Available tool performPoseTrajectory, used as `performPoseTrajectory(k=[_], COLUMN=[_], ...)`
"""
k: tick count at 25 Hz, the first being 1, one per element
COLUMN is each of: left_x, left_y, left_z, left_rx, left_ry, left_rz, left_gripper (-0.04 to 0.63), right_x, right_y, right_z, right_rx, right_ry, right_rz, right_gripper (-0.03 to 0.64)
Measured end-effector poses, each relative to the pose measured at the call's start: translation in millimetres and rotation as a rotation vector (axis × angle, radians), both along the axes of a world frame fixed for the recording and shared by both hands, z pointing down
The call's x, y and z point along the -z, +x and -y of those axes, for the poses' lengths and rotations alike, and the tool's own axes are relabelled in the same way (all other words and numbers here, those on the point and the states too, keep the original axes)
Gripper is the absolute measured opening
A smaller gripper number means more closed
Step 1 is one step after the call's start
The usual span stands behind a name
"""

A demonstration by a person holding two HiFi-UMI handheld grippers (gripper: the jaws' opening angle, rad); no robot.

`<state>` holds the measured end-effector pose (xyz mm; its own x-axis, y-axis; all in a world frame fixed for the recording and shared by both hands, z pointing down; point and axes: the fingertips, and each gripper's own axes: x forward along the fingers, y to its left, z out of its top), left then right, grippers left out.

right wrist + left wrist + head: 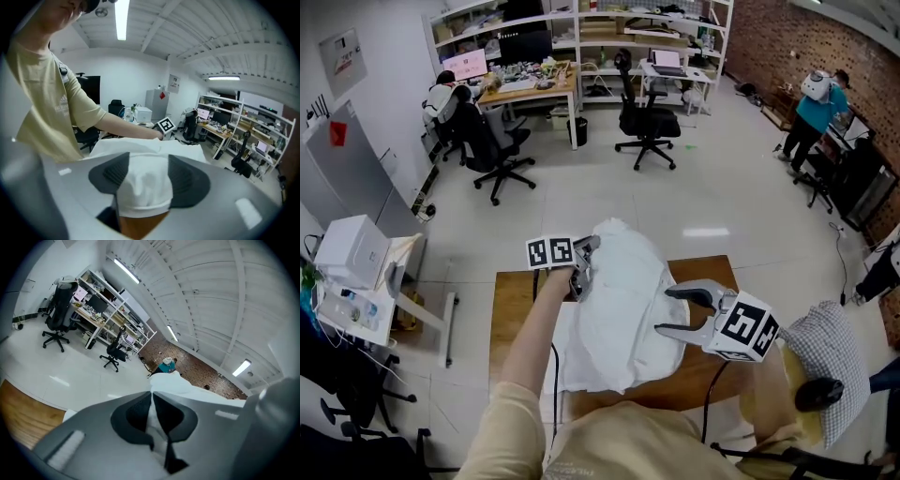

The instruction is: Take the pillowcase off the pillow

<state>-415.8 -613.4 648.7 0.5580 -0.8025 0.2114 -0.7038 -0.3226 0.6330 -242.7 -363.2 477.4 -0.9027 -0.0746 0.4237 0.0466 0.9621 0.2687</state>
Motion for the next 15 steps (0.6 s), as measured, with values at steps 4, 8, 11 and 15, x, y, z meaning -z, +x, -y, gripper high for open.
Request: performPoseTrajectory(k=[4,8,11,15], left_x=[4.0,3.0,-1.8,0.0], left_y=[-1.1,-14.0,-33.1,-40.5], left_z=[-6.5,-11.1,-17.4,-23.3], left_rx=[0.010,0.040,0.058,0.067], left_ry=[0.020,0.019,0.025,0.045], left_rz=[0.005,-0.026,-0.044,-0.048], left_gripper=[0.009,0.009,0.009,0.009], right_x=[-36.9,-37.7,-39.8,-80.3], right_y=[7.8,22.5,29.1,40.5], right_z=[16.2,30.2,41.8,81.1], right_rx=[-0.078,-0.134,-0.162,-0.249], right_ry=[0.035,0.016,0.026,0.030], right_rz=[-0.140,-0.122,-0.135,-0.237], right_gripper=[0.279,0.278,0.278,0.279])
